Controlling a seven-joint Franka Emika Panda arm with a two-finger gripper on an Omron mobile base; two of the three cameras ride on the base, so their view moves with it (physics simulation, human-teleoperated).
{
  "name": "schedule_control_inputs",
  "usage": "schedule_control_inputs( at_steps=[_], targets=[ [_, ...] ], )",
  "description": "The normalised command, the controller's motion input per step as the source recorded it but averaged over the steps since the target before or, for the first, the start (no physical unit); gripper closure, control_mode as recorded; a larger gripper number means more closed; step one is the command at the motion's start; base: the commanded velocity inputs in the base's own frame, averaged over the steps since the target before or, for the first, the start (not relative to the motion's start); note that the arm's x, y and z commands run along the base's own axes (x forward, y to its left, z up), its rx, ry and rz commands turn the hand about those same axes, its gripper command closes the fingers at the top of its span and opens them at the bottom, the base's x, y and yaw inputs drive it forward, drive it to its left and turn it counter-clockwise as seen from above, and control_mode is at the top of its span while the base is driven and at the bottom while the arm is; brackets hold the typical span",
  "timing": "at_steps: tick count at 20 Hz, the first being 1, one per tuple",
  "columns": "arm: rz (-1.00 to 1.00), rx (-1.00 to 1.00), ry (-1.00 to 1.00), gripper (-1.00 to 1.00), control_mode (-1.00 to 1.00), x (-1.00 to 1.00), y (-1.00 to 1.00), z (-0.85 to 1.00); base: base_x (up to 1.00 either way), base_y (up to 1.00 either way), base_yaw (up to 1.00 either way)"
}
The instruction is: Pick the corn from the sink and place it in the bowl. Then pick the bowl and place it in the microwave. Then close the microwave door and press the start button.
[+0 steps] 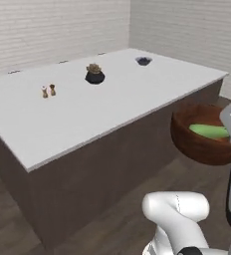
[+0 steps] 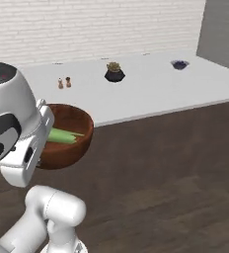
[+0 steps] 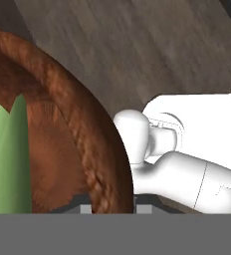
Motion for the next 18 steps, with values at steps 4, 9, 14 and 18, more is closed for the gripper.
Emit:
schedule_control_inputs(
  at_steps=[4, 9, 14, 18],
  targets=[
    [0.0, 0.0, 0.0, 1.0, 1.0, 0.0, 0.0, 0.0, 0.0, 0.0, -0.98],
    [0.0, 0.0, 0.0, 1.0, 1.0, 0.0, 0.0, 0.0, 0.0, 0.0, -0.97],
    [0.0, 0.0, 0.0, 1.0, 1.0, 0.0, 0.0, 0.0, 0.0, 0.0, -0.94],
    [0.0, 0.0, 0.0, 1.0, 1.0, 0.0, 0.0, 0.0, 0.16, 0.18, -0.72]
  ],
)
